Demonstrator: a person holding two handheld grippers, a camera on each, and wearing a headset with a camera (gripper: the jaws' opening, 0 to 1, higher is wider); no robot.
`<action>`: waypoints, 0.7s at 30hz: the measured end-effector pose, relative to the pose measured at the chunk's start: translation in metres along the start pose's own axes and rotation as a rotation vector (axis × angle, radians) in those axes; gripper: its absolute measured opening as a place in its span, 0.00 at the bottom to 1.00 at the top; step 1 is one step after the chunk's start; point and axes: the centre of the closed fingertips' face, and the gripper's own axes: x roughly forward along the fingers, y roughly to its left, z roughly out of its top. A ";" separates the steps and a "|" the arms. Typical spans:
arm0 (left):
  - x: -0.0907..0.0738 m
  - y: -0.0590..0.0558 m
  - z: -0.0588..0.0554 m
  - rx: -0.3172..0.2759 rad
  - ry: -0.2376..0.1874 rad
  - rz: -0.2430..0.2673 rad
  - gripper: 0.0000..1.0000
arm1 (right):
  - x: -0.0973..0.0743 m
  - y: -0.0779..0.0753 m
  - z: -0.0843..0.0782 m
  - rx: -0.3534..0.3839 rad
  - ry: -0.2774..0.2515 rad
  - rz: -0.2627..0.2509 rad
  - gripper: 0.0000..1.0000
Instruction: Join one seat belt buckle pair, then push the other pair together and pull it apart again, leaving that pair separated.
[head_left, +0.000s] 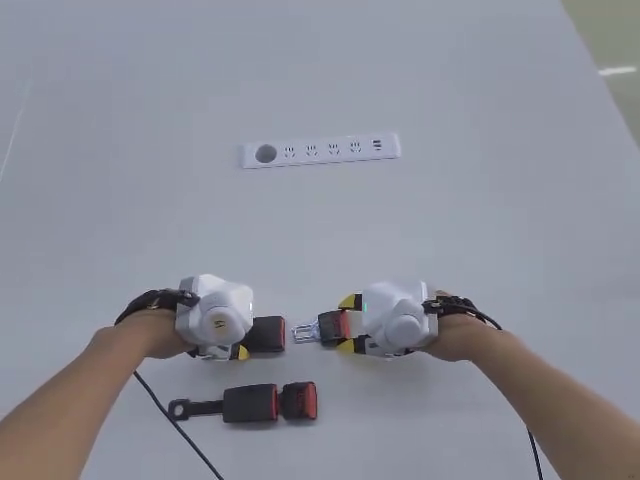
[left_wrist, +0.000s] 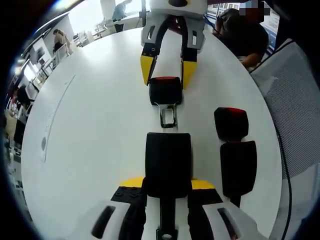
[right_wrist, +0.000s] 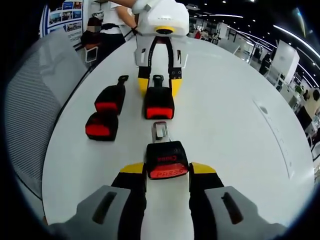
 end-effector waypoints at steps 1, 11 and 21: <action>0.000 0.000 0.000 0.000 0.001 0.000 0.32 | 0.001 0.000 0.001 -0.002 0.000 0.001 0.31; 0.000 0.000 -0.001 -0.002 0.002 -0.001 0.32 | 0.009 0.001 0.011 -0.012 -0.003 0.004 0.31; 0.000 0.000 0.000 0.000 0.004 -0.002 0.32 | 0.017 0.001 0.021 -0.020 -0.007 0.000 0.30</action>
